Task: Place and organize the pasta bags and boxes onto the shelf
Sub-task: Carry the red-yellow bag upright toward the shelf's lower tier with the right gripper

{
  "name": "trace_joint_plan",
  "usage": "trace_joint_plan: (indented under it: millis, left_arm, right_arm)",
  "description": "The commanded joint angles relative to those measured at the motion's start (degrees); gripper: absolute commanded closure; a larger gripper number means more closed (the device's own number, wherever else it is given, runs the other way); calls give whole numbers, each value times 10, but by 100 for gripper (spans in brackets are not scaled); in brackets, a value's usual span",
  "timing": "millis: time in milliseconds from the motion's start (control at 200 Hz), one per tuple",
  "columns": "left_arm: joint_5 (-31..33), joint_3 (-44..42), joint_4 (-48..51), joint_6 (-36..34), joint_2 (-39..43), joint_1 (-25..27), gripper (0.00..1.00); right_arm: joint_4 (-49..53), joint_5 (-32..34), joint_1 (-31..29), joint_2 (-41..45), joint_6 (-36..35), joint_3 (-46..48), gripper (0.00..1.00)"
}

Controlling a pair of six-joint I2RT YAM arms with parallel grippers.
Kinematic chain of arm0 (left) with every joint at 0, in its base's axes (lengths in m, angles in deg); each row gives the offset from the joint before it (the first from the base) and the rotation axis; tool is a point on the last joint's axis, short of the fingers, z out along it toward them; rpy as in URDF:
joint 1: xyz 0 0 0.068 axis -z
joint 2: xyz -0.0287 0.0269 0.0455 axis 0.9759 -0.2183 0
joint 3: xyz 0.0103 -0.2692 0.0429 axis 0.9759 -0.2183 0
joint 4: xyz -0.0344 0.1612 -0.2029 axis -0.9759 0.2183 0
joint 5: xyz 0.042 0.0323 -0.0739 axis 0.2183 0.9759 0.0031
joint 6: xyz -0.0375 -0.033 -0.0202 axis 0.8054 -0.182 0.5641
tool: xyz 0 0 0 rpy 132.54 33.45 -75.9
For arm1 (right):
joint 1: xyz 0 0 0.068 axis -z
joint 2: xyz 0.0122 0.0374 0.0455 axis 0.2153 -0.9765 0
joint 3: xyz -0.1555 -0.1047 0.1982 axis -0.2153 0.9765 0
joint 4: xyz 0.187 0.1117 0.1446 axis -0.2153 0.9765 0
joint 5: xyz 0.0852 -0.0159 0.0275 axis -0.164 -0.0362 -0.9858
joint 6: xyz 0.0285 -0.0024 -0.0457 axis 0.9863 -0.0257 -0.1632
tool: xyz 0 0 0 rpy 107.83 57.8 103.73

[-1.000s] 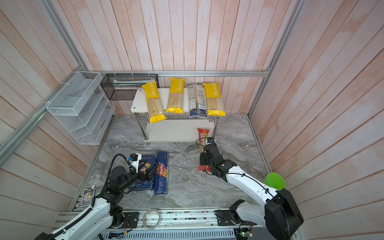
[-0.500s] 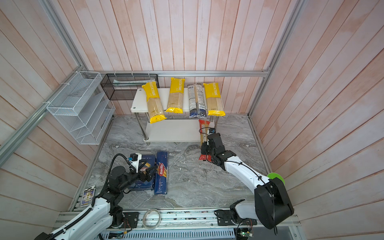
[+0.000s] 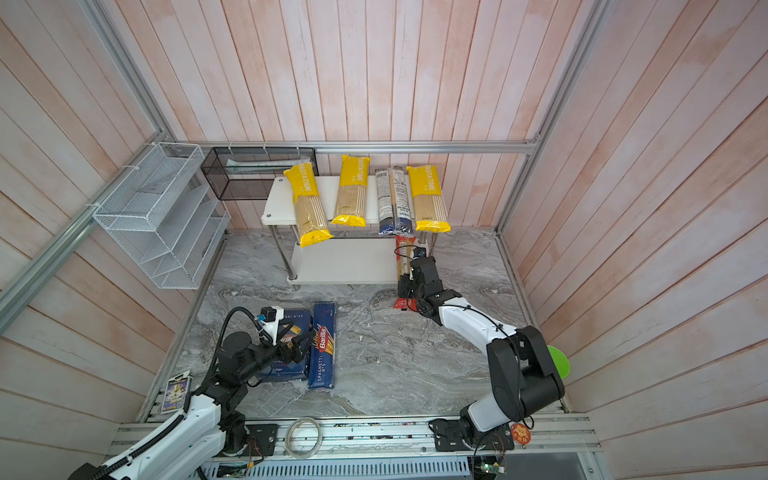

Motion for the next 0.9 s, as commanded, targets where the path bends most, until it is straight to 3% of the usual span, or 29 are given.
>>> trace_joint_plan:
  millis: [0, 735, 895]
  left_arm:
    - [-8, 15, -16, -11, 1, 2, 1]
    - [2, 19, -14, -6, -7, 2, 0]
    - [6, 19, -13, -5, -7, 2, 0]
  right_arm:
    - [-108, 2, 6, -9, 0, -39, 93]
    - [-124, -3, 36, -126, 17, -134, 87]
    - [-121, -15, 38, -134, 23, -136, 73]
